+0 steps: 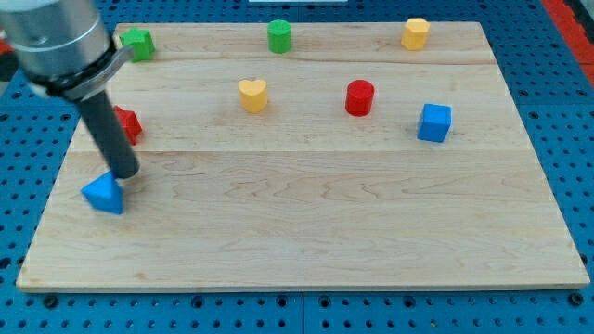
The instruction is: Place the yellow heart in between green circle and red star
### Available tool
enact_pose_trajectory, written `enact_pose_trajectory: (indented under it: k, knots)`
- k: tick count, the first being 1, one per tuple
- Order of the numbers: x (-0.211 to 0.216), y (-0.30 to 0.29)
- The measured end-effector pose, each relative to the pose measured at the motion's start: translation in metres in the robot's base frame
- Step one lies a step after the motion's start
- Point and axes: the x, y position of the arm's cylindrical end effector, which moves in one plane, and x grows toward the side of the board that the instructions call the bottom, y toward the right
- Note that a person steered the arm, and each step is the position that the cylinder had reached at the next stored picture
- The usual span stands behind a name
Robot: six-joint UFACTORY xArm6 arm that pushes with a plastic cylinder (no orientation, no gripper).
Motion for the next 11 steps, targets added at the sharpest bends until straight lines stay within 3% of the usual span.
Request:
enact_pose_trajectory:
  k: [1, 2, 3, 4, 5, 7, 10, 11]
  knots:
    - [0.016, -0.009]
    - [0.009, 0.116]
    - [-0.033, 0.173]
    - [-0.1, 0.147]
    - [-0.144, 0.177]
    - [-0.214, 0.173]
    - [-0.269, 0.106]
    - [-0.248, 0.09]
